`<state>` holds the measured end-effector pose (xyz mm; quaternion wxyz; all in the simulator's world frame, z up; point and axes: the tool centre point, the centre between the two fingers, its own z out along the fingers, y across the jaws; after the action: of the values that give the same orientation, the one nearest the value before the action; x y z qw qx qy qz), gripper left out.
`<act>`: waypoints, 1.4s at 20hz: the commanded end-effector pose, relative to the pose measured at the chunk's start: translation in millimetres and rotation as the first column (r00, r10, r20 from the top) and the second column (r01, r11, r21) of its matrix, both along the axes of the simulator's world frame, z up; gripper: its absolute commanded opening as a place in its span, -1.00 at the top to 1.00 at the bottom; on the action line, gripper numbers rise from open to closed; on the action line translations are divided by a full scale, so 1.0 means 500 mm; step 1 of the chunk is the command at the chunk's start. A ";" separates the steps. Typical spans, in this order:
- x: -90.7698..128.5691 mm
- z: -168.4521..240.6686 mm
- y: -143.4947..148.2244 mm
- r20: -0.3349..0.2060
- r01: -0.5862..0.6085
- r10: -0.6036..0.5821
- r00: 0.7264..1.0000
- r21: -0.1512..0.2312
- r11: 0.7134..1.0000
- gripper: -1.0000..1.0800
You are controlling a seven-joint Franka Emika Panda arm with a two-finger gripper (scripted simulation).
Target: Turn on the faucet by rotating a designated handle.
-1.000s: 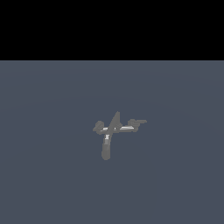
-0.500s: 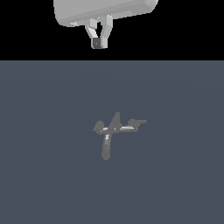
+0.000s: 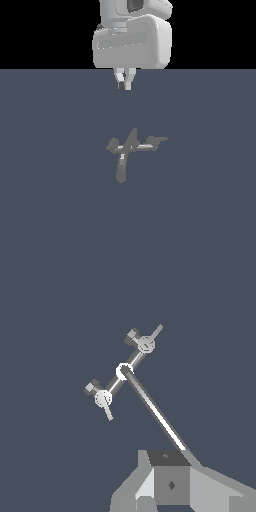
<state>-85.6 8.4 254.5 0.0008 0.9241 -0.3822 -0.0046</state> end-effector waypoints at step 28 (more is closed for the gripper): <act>0.227 -0.365 -0.226 0.010 0.627 -0.626 0.779 -0.005 0.779 1.00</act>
<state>25.1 -100.1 77.2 0.0016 0.7520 -0.6591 -0.0002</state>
